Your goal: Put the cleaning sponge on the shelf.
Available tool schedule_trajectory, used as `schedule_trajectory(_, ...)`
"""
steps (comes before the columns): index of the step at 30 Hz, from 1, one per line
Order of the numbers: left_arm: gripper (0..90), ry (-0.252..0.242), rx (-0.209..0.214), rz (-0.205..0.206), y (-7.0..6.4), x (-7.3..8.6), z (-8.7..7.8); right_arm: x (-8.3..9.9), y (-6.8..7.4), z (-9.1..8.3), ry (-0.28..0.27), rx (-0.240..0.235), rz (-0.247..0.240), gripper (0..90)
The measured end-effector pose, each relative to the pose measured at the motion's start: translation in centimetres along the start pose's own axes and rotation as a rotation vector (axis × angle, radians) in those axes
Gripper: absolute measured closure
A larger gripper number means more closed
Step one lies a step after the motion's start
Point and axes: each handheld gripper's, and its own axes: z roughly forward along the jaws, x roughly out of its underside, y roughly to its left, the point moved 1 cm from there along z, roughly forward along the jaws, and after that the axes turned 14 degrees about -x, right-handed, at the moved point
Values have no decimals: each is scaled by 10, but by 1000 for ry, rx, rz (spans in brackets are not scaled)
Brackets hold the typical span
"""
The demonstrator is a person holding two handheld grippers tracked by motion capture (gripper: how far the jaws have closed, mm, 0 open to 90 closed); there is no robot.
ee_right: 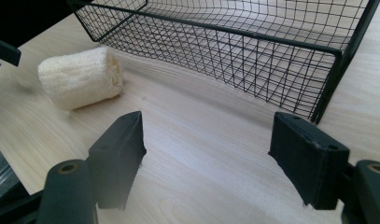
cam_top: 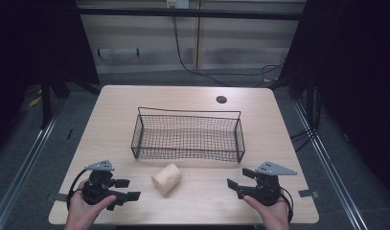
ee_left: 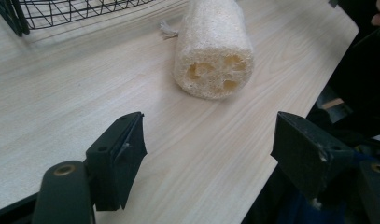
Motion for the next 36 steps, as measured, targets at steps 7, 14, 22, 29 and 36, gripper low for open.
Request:
schedule_trajectory(7, 253, -3, -32, 44, -9, -5, -7, -2, 1, -2, -12, -18, 6, 259)
schedule_trajectory(14, 239, 8, -38, 72, -12, -10, -12, 0, 1, 1, 19, -28, 8, 248)
schedule_trajectory(22, 228, 45, -18, 91, -17, -22, -12, 1, 0, 0, 26, -16, 21, 244)
schedule_trajectory(29, 224, 66, -18, 115, -23, -34, -12, 0, 0, -1, 34, -15, 7, 242)
schedule_trajectory(36, 241, 65, -18, 119, -26, -49, -14, 1, 2, -1, 45, -14, -7, 240)
